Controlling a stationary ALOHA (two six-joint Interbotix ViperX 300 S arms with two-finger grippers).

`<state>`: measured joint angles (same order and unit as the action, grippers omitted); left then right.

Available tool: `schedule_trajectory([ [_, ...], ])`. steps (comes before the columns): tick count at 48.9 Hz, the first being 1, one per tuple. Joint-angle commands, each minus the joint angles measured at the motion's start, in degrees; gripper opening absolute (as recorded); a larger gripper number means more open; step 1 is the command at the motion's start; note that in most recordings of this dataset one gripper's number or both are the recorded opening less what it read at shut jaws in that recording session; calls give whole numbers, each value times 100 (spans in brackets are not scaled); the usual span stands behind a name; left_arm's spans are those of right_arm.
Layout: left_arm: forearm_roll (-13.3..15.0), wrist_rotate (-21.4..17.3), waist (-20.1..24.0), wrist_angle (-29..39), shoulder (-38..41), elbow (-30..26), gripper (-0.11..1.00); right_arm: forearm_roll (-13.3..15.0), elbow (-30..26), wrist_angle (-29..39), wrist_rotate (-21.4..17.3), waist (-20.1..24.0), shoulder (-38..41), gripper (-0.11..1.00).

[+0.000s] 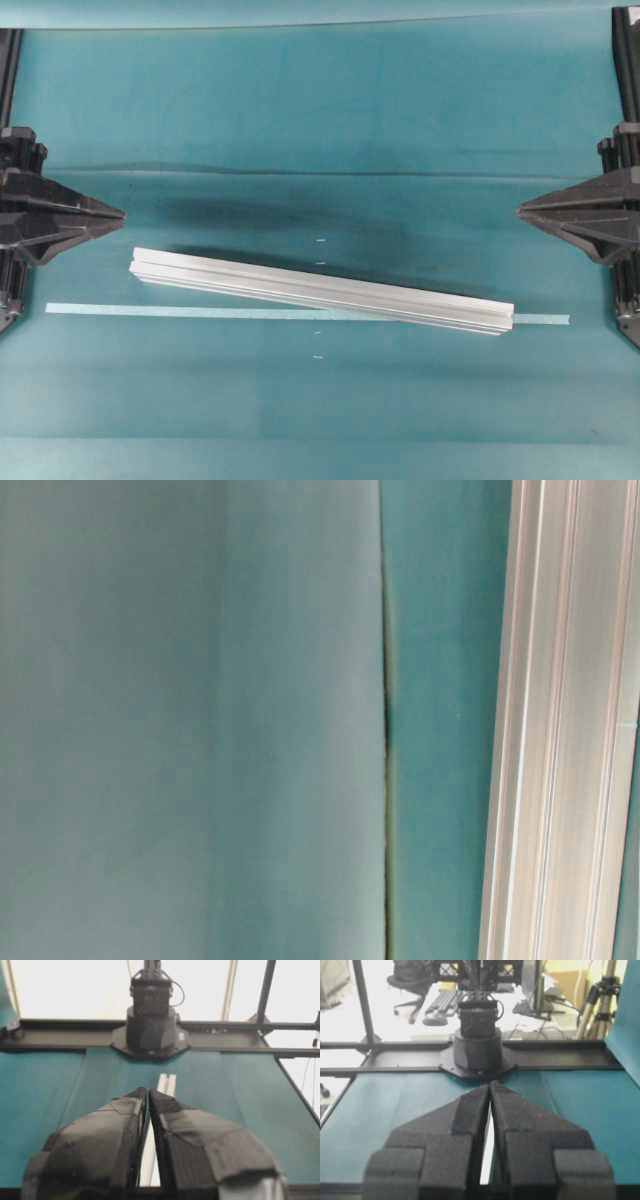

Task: Lift the metal rail with both hands.
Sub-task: 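Move both grippers down over the two ends of the silver rail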

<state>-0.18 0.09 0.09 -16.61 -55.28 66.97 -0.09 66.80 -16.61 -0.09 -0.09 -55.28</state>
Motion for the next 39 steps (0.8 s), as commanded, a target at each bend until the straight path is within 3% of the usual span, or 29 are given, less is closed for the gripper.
schedule_trajectory([
  [1, -44, 343, -53, 167, 158, -158, 14, -26, -114, -53, -53, 0, 9, 14],
  [7, -79, 694, -44, 853, 272, -334, 1, -360, -264, 132, -229, 0, 44, 0],
  [11, -79, 712, -35, 1433, 360, -545, -5, -492, -360, 527, -466, 0, 53, -3],
  [25, -97, 334, 141, 3270, 993, -1582, -6, -527, -1134, 2892, -1415, -35, 360, -3],
  [39, -105, -132, 264, 4720, 2206, -2848, -6, -527, -1969, 4245, -1450, -35, 1187, -3],
])
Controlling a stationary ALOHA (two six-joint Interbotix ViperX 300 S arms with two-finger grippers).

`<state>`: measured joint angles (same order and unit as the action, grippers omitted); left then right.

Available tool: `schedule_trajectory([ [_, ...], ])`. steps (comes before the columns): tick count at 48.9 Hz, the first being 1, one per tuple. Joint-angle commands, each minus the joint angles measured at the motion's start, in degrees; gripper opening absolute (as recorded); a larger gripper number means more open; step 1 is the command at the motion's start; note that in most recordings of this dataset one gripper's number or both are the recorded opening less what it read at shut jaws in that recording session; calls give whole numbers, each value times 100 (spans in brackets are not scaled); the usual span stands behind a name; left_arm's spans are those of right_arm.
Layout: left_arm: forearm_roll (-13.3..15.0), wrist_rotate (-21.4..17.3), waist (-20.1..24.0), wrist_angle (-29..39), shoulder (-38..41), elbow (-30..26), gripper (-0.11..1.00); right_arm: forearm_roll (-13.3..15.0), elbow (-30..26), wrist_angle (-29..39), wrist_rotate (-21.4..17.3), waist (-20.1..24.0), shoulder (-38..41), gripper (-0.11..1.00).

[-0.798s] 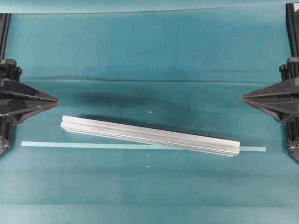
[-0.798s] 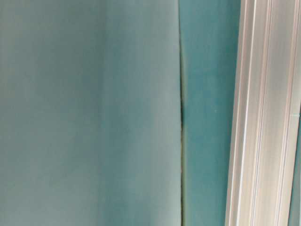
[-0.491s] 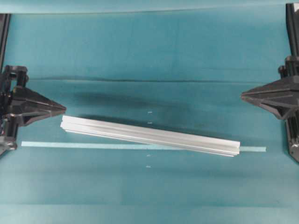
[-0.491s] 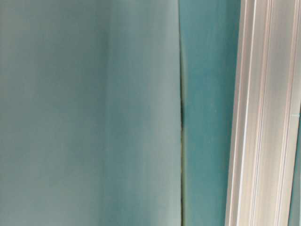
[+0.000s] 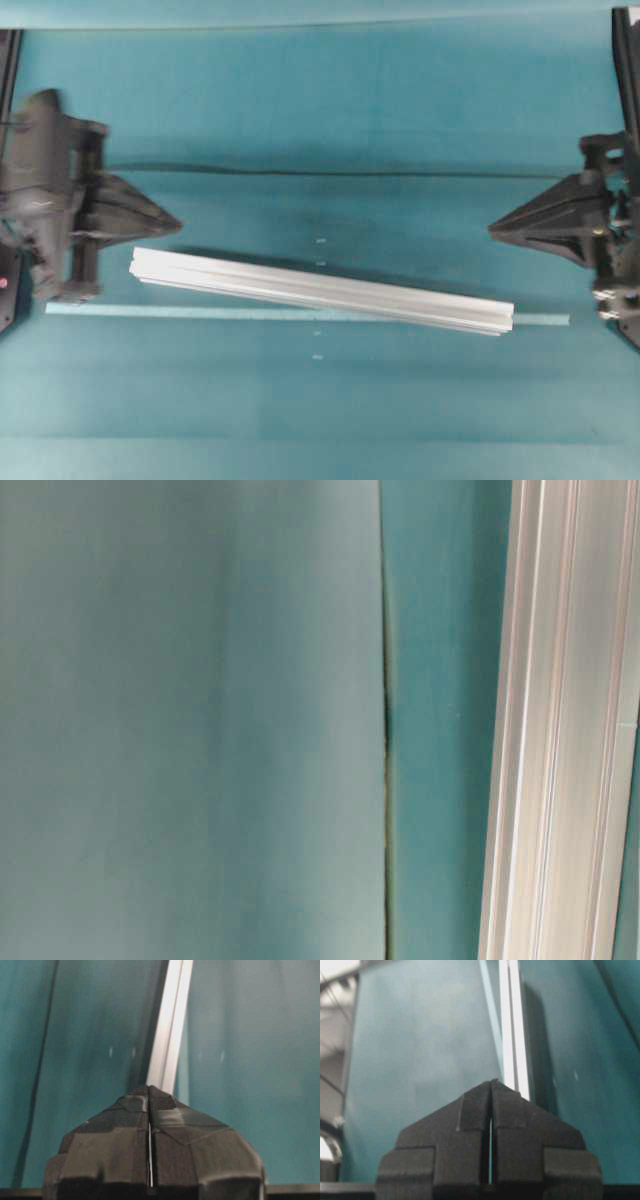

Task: Lift the metal rail with both hands.
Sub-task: 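Move both grippers down over the two ends of the silver rail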

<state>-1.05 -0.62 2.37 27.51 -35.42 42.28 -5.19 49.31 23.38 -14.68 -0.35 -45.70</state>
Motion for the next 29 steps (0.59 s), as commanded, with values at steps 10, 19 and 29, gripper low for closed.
schedule_trajectory([
  [10, -18, -220, 53, 1292, 976, -923, -6, -18, -448, 861, -18, -9, 1011, -3],
  [19, -18, -422, 114, 1635, 1301, -1037, -6, -70, -879, 1433, -35, 9, 1828, -3],
  [29, -26, -571, 105, 1661, 1441, -1037, -5, -53, -1336, 2188, -18, -35, 2654, -3],
])
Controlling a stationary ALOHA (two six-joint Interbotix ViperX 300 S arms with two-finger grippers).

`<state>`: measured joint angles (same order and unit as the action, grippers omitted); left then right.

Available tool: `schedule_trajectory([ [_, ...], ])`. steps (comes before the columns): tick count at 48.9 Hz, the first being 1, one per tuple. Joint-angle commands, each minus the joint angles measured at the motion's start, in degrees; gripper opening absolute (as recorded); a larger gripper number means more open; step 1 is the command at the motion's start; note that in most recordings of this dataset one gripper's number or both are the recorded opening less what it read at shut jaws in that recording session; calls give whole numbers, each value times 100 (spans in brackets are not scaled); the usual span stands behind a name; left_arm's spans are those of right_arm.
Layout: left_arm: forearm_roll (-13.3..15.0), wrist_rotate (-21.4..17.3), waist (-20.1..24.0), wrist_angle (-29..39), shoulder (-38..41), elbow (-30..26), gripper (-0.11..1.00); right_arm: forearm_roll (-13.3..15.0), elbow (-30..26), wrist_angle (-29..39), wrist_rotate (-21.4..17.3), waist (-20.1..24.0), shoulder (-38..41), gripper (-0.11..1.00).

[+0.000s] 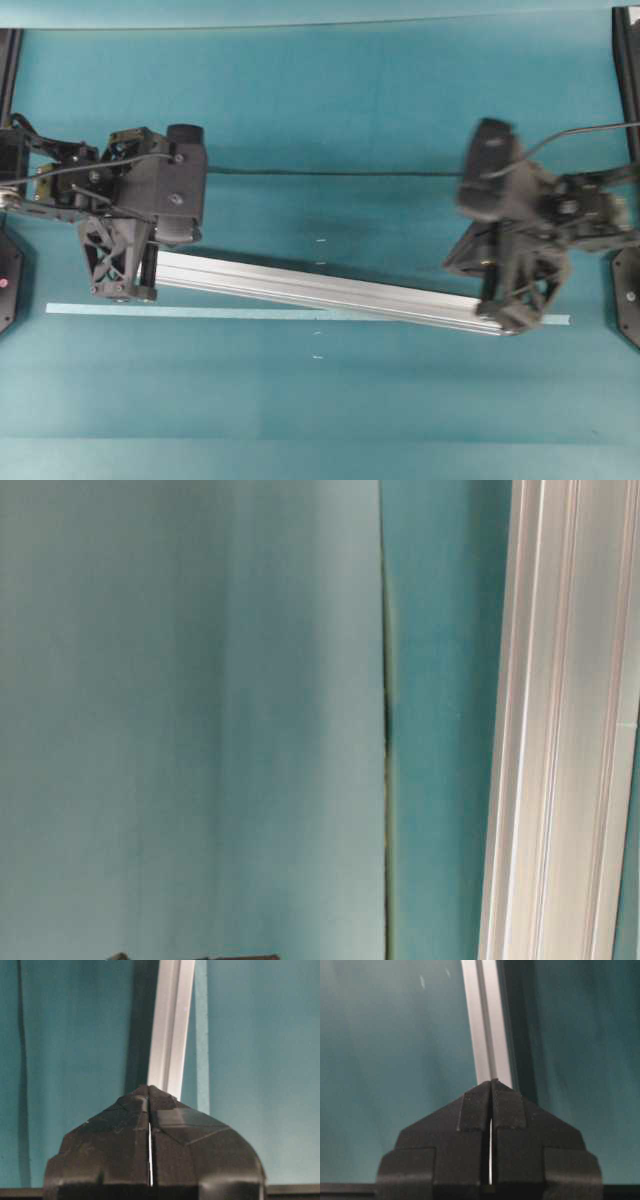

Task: Lift the metal rail with both hands.
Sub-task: 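Move both grippers down over the two ends of the silver rail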

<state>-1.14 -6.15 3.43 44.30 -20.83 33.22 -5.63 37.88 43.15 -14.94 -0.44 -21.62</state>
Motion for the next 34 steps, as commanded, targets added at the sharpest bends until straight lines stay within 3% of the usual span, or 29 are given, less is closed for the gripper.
schedule_trajectory([
  [1, -9, -26, 0, -18, -9, -123, -4, -9, -220, 264, 9, -26, 299, -3],
  [10, -9, -26, 18, -18, 123, -105, 3, 0, -387, 404, 18, -35, 650, 1],
  [15, -9, -26, 18, -44, 211, -79, 16, -9, -413, 422, 26, -35, 756, 8],
  [20, -9, -26, 18, -132, 272, -53, 45, -26, -413, 431, 18, -44, 853, 28],
  [28, -9, -9, 18, -316, 352, 53, 90, 18, -396, 519, 88, 9, 1011, 74],
  [31, -9, 9, 18, -316, 396, 88, 98, 26, -396, 519, 79, 18, 1099, 88],
  [34, -9, 44, 9, -334, 431, 114, 96, 26, -396, 536, 88, 26, 1178, 97],
])
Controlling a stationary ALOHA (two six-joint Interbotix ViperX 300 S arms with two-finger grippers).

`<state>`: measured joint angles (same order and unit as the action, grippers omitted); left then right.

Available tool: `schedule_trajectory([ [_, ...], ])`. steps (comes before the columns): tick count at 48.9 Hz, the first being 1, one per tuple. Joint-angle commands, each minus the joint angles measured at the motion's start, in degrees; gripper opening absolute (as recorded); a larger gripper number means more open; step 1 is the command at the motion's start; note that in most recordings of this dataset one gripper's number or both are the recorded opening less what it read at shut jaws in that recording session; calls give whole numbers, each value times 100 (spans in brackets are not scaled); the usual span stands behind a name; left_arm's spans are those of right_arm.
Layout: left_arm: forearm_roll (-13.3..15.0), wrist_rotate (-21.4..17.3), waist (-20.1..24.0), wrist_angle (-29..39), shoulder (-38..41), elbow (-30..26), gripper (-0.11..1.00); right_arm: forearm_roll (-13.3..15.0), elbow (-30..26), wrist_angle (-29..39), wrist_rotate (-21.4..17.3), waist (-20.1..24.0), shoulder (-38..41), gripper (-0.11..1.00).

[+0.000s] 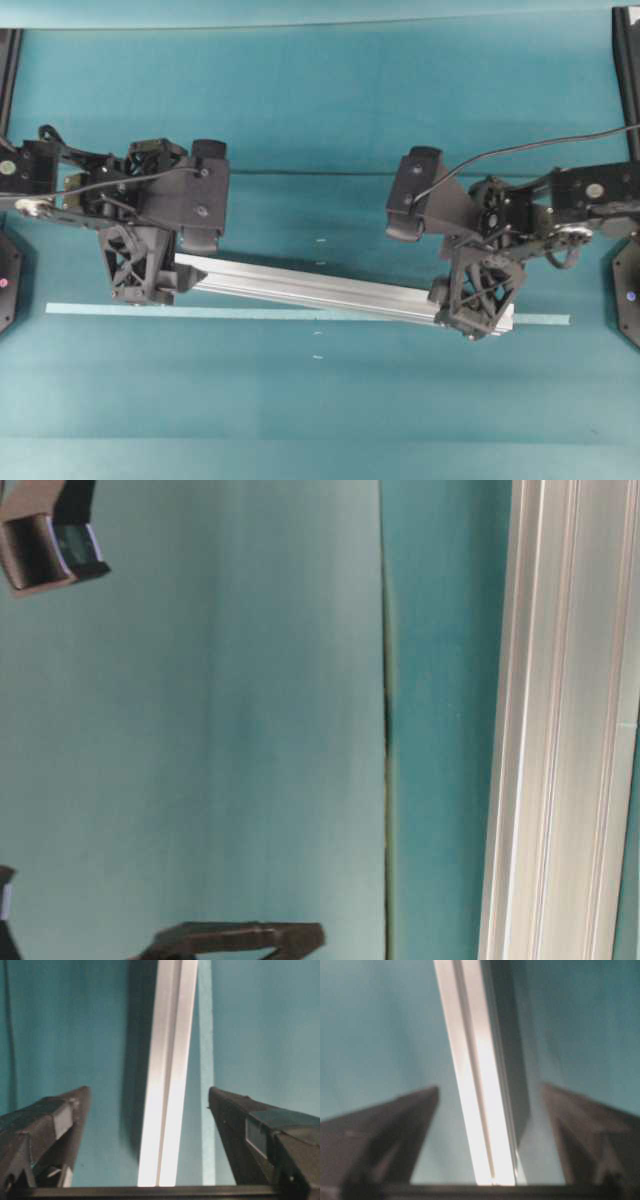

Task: Lift the metal rail with both hands.
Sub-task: 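Move both grippers down over the two ends of the silver rail, then close both grippers on the silver rail near each end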

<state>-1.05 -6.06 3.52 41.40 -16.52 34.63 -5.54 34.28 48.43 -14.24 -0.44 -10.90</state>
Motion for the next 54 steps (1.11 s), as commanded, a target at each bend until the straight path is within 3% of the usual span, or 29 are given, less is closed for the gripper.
schedule_trajectory([
  [1, -18, 44, 0, -44, 18, -26, 94, 9, -44, 9, 18, 26, 123, 99],
  [5, -26, 44, 0, -53, 53, -26, 90, 9, -44, -9, 18, 26, 211, 100],
  [24, -18, 44, 9, -343, 431, 149, 93, 0, -18, -79, 44, 281, 677, 100],
  [54, -18, 62, -9, -1573, 1037, 756, 93, 26, 457, -976, 167, 299, 1230, 100],
])
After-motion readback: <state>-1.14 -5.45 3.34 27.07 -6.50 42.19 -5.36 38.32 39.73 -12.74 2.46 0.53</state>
